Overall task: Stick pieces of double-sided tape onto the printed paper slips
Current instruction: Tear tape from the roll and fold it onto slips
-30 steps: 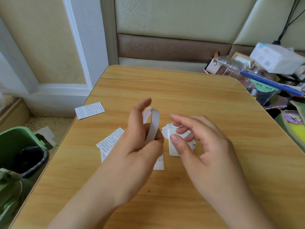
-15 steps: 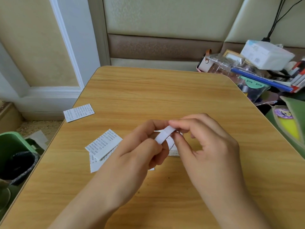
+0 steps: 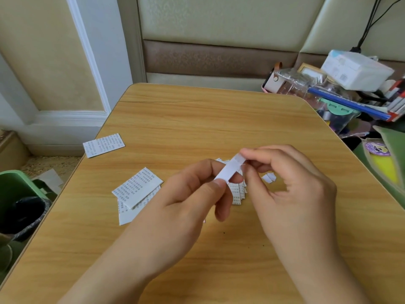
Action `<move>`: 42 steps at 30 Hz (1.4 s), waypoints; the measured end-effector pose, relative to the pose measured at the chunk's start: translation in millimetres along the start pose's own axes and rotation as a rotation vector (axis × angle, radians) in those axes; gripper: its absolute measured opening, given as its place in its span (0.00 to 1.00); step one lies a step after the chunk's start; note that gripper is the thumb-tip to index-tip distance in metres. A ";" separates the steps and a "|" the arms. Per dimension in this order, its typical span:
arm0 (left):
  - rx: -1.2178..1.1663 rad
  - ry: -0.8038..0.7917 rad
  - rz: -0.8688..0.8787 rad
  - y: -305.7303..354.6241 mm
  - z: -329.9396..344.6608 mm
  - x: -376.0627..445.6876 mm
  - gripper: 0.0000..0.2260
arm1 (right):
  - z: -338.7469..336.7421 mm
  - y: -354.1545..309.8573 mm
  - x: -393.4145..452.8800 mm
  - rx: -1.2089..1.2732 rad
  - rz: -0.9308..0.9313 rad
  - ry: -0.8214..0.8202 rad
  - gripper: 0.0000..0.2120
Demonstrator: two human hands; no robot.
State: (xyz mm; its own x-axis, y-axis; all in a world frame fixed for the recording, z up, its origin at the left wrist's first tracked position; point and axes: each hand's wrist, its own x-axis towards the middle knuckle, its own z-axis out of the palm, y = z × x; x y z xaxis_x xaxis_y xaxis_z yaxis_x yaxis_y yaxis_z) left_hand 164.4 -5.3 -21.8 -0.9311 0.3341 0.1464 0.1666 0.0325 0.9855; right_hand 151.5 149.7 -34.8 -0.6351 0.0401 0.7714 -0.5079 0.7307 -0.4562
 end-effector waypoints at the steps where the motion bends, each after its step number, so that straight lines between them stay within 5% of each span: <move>1: 0.011 0.007 0.002 -0.1 0.7 0.4 0.11 | -0.4 -0.4 0.1 0.019 0.011 -0.018 0.10; 22: 0.414 0.212 0.180 -7.5 10.9 2.1 0.12 | 4.5 -14.3 -5.2 0.332 0.269 -0.116 0.07; 30: 0.432 0.232 0.185 -8.3 10.5 2.5 0.14 | 5.4 -14.2 -3.9 0.325 0.244 -0.170 0.23; 37: 0.502 0.220 0.200 -8.9 11.1 3.3 0.10 | 2.5 -10.5 -4.3 0.200 0.146 -0.191 0.05; 42: 0.570 0.215 0.228 -9.5 8.7 4.3 0.13 | 0.6 -8.1 -3.4 0.179 0.121 -0.209 0.02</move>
State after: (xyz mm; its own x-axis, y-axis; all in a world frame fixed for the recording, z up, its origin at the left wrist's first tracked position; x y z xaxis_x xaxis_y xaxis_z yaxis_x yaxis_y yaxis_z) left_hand 161.6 4.0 -31.4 -0.8866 0.1974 0.4183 0.4583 0.4975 0.7365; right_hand 157.5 143.2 -34.0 -0.7941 -0.0355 0.6068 -0.5040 0.5964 -0.6247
